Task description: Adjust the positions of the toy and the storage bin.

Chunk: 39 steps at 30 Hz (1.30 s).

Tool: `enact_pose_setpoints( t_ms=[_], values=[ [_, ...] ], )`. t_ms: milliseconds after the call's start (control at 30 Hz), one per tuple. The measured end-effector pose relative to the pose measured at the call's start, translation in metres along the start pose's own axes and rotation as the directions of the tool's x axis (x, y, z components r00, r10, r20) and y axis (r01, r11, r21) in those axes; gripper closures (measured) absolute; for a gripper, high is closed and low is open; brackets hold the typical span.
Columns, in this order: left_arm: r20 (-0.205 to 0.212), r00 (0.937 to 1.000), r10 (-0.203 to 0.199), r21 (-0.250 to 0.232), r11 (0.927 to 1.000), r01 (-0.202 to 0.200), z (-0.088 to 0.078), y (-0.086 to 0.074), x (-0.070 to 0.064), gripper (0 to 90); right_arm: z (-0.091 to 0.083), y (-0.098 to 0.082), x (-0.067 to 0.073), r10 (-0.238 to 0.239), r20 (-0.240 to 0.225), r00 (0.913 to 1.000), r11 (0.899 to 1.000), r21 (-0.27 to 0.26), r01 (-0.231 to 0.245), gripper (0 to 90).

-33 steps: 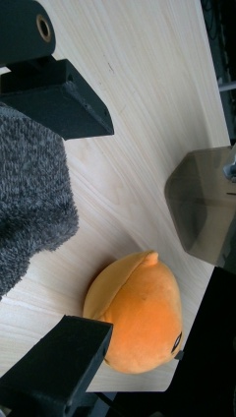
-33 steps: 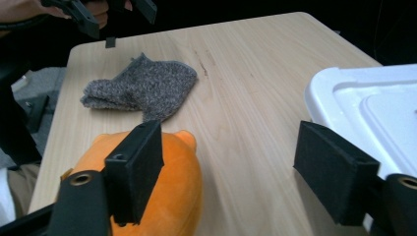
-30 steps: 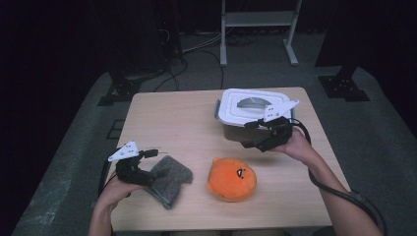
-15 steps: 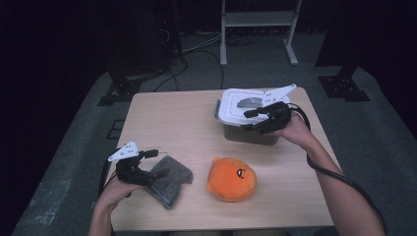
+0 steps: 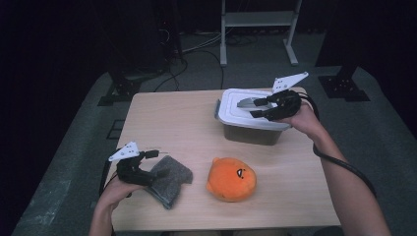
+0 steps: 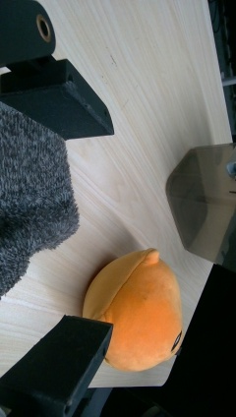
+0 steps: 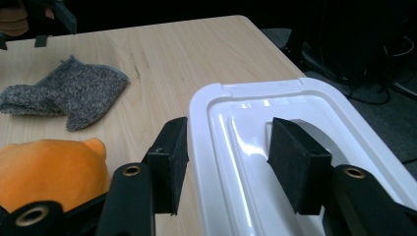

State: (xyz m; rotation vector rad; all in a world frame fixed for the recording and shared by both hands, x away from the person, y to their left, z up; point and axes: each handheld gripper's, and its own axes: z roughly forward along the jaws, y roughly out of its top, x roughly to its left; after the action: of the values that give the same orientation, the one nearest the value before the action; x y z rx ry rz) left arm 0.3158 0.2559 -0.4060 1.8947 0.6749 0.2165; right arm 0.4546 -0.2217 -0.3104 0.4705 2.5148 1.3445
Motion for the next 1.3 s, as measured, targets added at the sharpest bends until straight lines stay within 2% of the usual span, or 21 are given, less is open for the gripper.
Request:
enact_pose_setpoints(
  t_ms=[333,833,1133,1300],
  values=[
    [0.006,1.0000,0.002,-0.001,1.0000,-0.002,0.000,0.000,-0.001,8.4,-0.005,-0.003,-0.012,0.015,0.029,0.9994,1.000,0.008,-0.016,46.9],
    [0.014,0.9999,-0.004,-0.003,1.0000,0.004,0.000,-0.001,0.002,8.3,0.007,-0.002,-0.037,0.041,0.066,0.9970,0.999,0.016,-0.042,42.2],
    [0.022,0.9998,0.000,0.001,1.0000,0.000,0.002,-0.001,0.001,8.3,0.009,-0.006,-0.042,0.055,0.087,0.9947,0.998,0.020,-0.057,40.8],
    [0.026,0.9997,-0.001,0.000,1.0000,0.001,0.001,-0.002,0.002,8.3,0.016,-0.008,-0.046,0.066,0.094,0.9933,0.997,0.034,-0.070,41.3]
  ],
)
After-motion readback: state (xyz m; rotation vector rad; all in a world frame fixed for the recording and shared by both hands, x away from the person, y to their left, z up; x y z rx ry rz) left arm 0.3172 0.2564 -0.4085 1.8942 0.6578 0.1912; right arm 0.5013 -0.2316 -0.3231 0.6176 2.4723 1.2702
